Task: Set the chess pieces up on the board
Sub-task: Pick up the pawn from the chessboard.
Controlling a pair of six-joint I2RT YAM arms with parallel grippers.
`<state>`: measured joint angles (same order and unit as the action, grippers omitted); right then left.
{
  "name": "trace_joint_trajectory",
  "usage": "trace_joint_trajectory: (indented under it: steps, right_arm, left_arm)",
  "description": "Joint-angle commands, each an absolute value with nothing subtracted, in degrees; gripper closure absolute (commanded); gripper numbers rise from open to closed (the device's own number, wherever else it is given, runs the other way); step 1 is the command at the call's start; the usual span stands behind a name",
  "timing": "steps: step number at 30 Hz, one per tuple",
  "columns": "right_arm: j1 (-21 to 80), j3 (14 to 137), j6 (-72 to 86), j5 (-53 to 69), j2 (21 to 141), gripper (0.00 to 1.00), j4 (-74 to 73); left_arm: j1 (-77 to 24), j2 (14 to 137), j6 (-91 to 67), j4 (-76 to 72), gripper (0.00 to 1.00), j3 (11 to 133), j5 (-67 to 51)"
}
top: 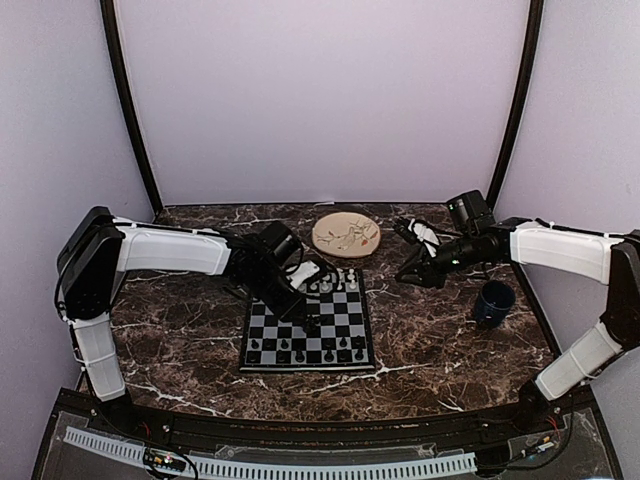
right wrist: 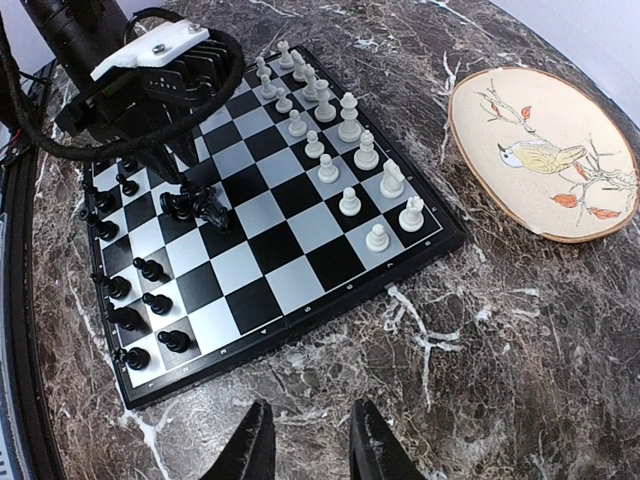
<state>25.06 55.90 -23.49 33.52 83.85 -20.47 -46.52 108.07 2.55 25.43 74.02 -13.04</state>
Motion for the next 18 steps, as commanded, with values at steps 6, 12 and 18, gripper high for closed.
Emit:
trace_joint_trajectory:
  steps: [6,12,18]
  right_arm:
    - [24.58,55.47,-23.93,34.7,83.74,0.73,-19.03]
    - [24.61,55.59,-23.99,34.73,83.85,0.73,-19.07]
    - [24.61,55.57,-23.97,34.78,83.85,0.73,-19.14]
  left_arm:
    - [-46.85,109.04,2.4,25.22,0.8,75.41,-11.93]
    - [-46.86,109.42,2.42,25.33,0.8,75.67,-12.15]
    - [-46.89,108.82,2.37,25.65,0.91,75.82,-12.02]
